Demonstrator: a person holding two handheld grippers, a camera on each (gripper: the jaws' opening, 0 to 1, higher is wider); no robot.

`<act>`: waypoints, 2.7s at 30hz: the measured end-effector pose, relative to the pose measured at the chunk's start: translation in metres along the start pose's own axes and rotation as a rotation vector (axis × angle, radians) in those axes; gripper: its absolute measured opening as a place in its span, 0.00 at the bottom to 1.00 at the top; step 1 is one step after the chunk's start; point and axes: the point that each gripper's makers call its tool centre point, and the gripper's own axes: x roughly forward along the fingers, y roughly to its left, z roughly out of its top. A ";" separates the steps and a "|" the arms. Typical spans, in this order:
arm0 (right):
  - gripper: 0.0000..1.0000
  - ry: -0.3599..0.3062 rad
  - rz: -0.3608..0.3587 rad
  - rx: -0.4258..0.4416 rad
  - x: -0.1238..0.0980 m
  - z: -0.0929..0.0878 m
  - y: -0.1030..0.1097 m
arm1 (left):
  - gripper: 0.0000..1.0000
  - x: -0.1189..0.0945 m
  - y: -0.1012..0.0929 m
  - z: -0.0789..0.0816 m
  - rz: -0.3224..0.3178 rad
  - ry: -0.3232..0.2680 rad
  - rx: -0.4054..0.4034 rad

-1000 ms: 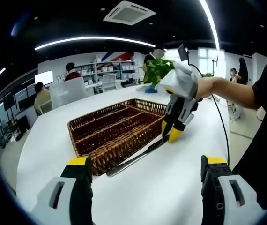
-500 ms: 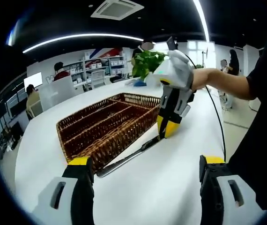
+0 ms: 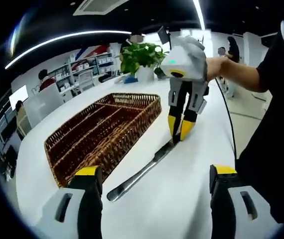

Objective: Arrange the knives, forks, and spoons in their matching storage slots by inserting each utensil handle-first until every utensil is classified and aligned in the correct compartment

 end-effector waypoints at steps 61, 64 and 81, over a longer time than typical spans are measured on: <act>0.00 -0.060 -0.045 0.031 -0.025 0.002 0.028 | 0.20 0.070 -0.036 -0.020 -0.535 0.400 0.553; 0.00 -0.067 -0.035 0.042 -0.023 0.002 0.030 | 0.17 0.068 -0.039 -0.021 -0.547 0.398 0.552; 0.00 -0.070 -0.066 0.048 -0.030 -0.001 0.025 | 0.10 0.064 -0.041 -0.023 -0.526 0.424 0.520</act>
